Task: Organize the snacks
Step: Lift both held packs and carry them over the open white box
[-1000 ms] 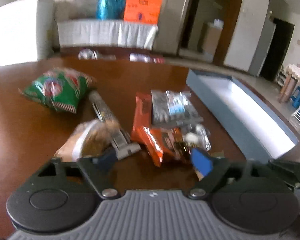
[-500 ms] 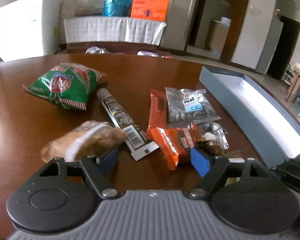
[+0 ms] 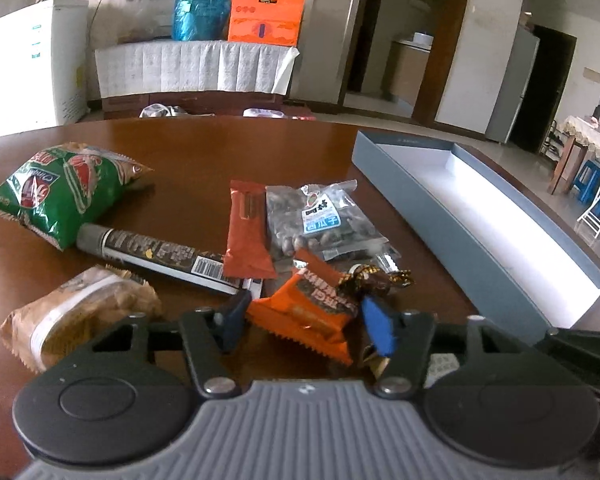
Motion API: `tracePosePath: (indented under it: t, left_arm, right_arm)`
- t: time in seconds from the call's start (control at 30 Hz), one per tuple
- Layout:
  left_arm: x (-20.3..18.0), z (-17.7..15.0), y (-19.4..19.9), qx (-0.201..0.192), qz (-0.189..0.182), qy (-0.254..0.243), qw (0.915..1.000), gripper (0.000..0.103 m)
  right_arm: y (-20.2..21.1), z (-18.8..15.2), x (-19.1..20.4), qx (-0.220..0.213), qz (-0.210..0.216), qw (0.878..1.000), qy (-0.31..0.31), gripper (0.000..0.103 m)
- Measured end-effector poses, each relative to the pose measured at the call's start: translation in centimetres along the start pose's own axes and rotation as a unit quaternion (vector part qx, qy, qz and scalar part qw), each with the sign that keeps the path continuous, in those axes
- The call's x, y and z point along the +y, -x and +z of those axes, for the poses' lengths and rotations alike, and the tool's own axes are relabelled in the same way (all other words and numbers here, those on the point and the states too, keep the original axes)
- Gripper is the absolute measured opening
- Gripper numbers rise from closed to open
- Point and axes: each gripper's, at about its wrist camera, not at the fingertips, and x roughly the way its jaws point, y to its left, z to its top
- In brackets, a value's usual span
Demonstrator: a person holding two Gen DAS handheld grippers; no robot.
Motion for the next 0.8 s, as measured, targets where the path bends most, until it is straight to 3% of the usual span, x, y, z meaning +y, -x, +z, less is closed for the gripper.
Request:
tracePosePath:
  t: [0.1,0.4,0.8]
  left_arm:
    - [0.1,0.1,0.0,0.006,-0.021,-0.003,0.9998,0.037]
    - [0.1,0.0,1.5,-0.003,-0.034,-0.018,0.9993,0.035]
    - [1.6,0.7,3.9,-0.034,0.04,-0.03,0.9982,0.035]
  right_arm:
    - [0.1,0.0,-0.2,0.0,0.002,1.0,-0.001,0.056]
    - [0.6,0.2,-0.1,-0.004,0.005,1.0,0.001,0.052]
    - [3.2,1.1,1.0,-0.045,0.015,0.999,0.015,0.052]
